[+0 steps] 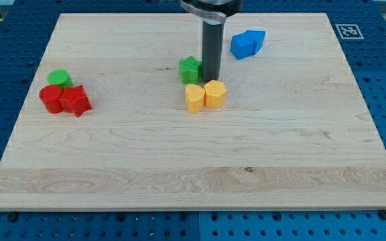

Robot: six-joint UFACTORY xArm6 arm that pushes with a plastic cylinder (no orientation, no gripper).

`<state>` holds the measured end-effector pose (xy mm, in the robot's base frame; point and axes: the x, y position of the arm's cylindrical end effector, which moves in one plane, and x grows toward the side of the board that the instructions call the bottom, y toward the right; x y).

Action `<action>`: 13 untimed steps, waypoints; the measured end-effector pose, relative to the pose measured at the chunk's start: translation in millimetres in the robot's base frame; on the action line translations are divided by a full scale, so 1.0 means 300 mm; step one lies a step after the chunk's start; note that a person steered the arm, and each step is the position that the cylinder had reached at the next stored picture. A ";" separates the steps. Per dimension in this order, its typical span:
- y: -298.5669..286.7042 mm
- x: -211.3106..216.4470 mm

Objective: Move green star towards center left

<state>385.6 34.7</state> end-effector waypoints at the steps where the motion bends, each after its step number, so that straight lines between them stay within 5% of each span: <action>1: 0.073 -0.010; 10: -0.256 -0.050; 13: -0.274 -0.181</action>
<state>331.1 -47.4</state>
